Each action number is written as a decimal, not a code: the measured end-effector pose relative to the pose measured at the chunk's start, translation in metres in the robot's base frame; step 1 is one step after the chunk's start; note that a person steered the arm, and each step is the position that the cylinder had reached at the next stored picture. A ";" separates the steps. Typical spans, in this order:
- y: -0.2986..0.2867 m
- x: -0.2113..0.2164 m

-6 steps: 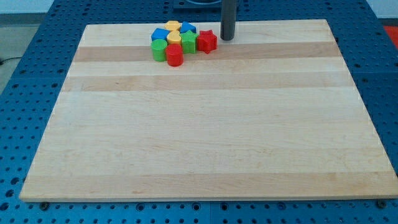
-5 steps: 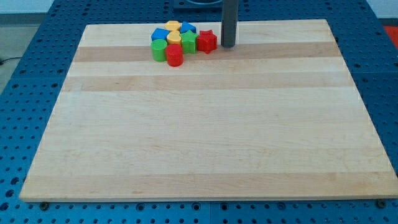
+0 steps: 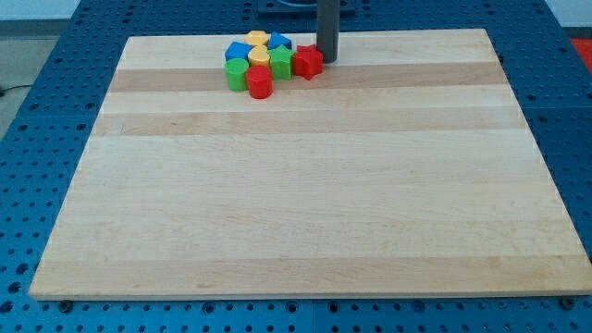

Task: Adjust the red star diagonally bottom right to the green star

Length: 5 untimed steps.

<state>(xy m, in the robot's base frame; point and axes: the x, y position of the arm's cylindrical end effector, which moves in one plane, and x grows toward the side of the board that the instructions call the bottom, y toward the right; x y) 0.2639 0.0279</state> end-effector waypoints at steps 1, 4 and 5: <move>-0.001 0.026; -0.037 0.050; -0.036 0.056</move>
